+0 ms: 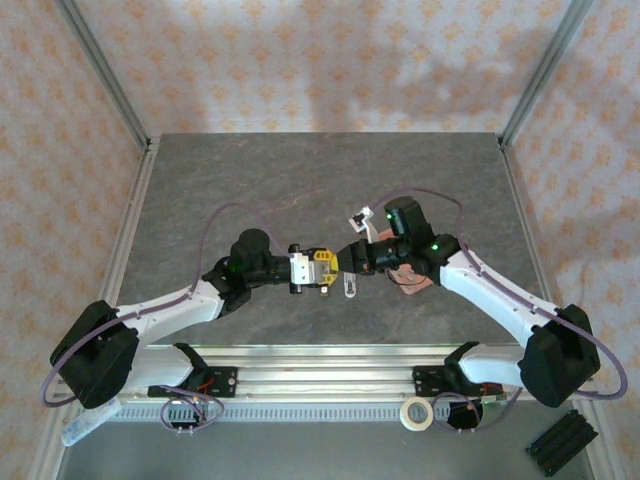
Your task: Load the staples into the stapler
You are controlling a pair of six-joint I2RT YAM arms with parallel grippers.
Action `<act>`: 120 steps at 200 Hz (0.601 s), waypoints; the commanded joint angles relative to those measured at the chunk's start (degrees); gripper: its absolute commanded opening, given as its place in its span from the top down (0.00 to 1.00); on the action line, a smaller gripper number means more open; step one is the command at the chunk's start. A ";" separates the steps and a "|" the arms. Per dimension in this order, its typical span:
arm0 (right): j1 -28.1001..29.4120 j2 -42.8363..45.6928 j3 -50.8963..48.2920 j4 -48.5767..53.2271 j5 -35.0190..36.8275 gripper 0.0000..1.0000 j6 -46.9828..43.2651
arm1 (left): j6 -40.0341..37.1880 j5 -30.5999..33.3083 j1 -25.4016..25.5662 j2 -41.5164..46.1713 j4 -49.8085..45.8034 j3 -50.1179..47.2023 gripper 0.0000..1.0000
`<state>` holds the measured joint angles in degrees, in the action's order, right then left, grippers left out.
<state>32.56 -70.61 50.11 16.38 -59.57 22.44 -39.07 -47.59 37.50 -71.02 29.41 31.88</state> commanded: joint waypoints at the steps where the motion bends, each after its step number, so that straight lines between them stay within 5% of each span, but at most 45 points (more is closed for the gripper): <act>1: -0.30 0.56 -0.72 -2.48 -0.52 0.80 0.55 | -0.22 -1.01 0.74 -0.26 3.20 1.08 0.69; 52: -0.80 2.10 -0.89 -2.48 2.64 0.72 0.60 | -2.21 2.63 1.15 1.28 -5.60 2.51 0.75; 87: -7.95 6.27 -2.36 -0.97 7.02 0.54 2.68 | -11.27 12.04 5.04 3.11 -31.19 9.10 0.74; 120: -16.88 7.75 -3.67 3.65 11.73 0.49 4.11 | -15.66 21.46 9.80 1.05 -49.15 15.49 0.74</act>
<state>20.56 -64.51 47.94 17.04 -53.08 24.86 -48.88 -35.22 44.69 -69.17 -0.36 43.22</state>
